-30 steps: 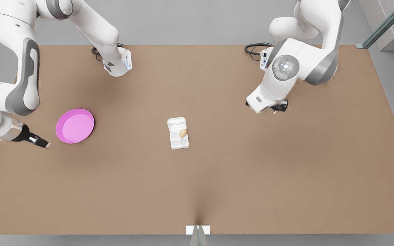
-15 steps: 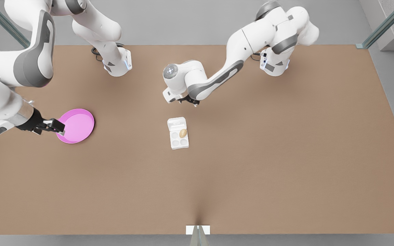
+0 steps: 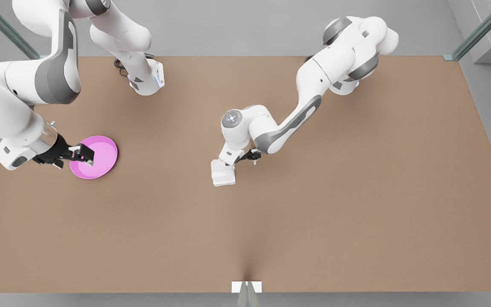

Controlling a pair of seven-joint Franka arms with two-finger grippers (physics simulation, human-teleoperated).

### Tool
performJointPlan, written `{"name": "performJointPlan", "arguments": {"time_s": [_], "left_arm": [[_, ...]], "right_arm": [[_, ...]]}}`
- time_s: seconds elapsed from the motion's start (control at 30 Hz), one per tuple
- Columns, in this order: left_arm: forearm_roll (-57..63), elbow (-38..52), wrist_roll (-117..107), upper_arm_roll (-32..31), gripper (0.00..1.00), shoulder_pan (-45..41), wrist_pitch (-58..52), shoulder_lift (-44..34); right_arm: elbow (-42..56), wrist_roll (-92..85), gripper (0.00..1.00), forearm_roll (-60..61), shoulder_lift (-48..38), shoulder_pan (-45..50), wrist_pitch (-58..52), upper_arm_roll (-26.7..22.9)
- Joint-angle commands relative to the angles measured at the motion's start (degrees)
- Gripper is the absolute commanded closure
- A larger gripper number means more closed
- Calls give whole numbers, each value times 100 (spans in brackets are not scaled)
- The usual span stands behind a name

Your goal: Pack egg into the box and close the box lid

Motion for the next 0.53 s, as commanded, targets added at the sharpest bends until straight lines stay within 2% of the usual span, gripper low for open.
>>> {"name": "performJointPlan", "arguments": {"time_s": [0.0, 0.07, 0.1, 0.17, 0.23, 0.27, 0.3, 0.33, 0.37, 0.5], "left_arm": [[-49, 36, 322, -61, 0, 525, -437, -243], [-295, 53, 1728, -105, 0, 1325, -700, -569], [-444, 45, 3020, -263, 0, 2011, -1007, -894], [-436, 62, 3435, -729, 0, 2724, -1781, -1167], [-426, 71, 4065, -694, 0, 3584, -1966, -1378], [-2189, 256, 6359, 1306, 0, 2743, -2230, -1834], [-3863, 89, 7425, 2462, 0, 2530, -2642, -2493], [-3837, -1315, 7390, 2488, 0, 2530, -1556, -3573], [-3820, -1512, 7205, 2479, 0, 2574, -1333, -3707], [-3740, -1362, 7223, 2435, 0, 2565, -1483, -3645]], "right_arm": [[10, 431, 0, -35, -14, 2, -16, 117], [28, 431, 0, 18, -32, -77, -60, 109], [37, 431, 0, -17, -190, -42, -253, 109], [46, 413, 0, -61, -120, -85, -201, 100], [46, 413, 0, -114, -111, -68, -192, 56], [37, 413, 0, -114, -111, -68, 1, 56], [37, 413, 0, -114, -102, -68, 10, 56], [37, 413, 0, -122, -102, -59, 10, 65], [46, 404, 0, -114, -111, -6, 10, 82], [177, 360, 0, -237, -146, -6, 1, 100]]}}
